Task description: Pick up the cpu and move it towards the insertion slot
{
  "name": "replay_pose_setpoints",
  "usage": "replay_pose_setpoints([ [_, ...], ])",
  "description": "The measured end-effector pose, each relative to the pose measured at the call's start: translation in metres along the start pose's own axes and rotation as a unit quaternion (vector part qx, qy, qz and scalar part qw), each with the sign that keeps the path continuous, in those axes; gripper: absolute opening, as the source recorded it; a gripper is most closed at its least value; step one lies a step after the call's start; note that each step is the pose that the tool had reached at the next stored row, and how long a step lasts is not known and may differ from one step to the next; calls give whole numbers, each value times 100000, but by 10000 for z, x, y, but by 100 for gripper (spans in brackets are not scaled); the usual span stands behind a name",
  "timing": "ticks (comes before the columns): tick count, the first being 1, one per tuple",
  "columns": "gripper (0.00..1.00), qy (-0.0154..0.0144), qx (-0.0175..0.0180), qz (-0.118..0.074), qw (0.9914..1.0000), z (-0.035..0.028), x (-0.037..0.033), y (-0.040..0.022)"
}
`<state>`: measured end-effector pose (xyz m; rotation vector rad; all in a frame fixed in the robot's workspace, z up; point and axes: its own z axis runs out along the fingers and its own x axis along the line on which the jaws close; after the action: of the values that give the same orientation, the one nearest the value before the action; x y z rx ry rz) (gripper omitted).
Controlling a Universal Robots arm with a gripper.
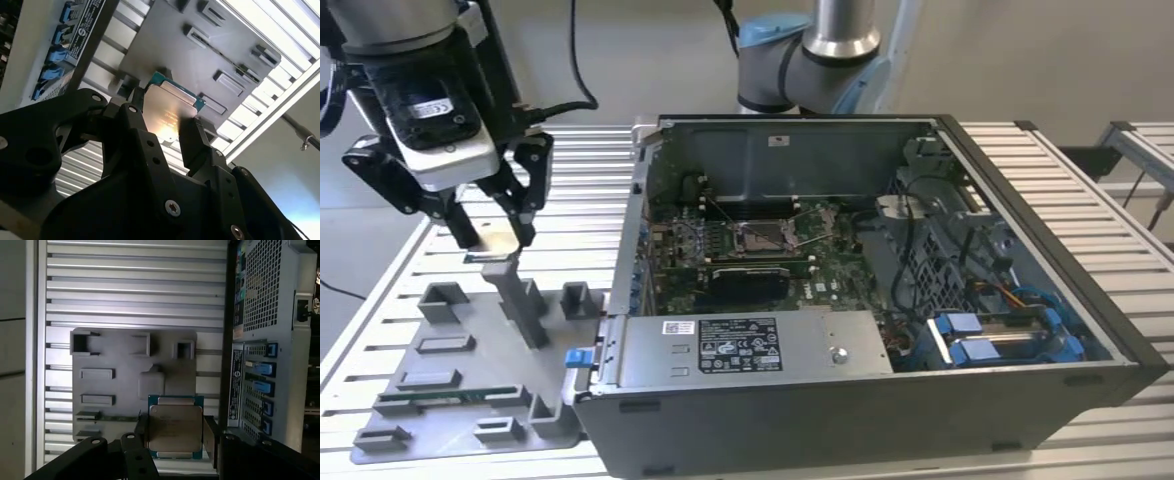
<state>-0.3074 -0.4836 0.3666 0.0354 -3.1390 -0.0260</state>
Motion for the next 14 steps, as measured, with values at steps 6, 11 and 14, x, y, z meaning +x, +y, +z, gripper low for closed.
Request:
replay_pose_setpoints([
  [6,0,2,4,-1,100000,-1,-232,5],
  [11,0,-1,0,1,100000,-1,-434,9],
  [14,0,-2,0,2,100000,-1,-557,11],
])
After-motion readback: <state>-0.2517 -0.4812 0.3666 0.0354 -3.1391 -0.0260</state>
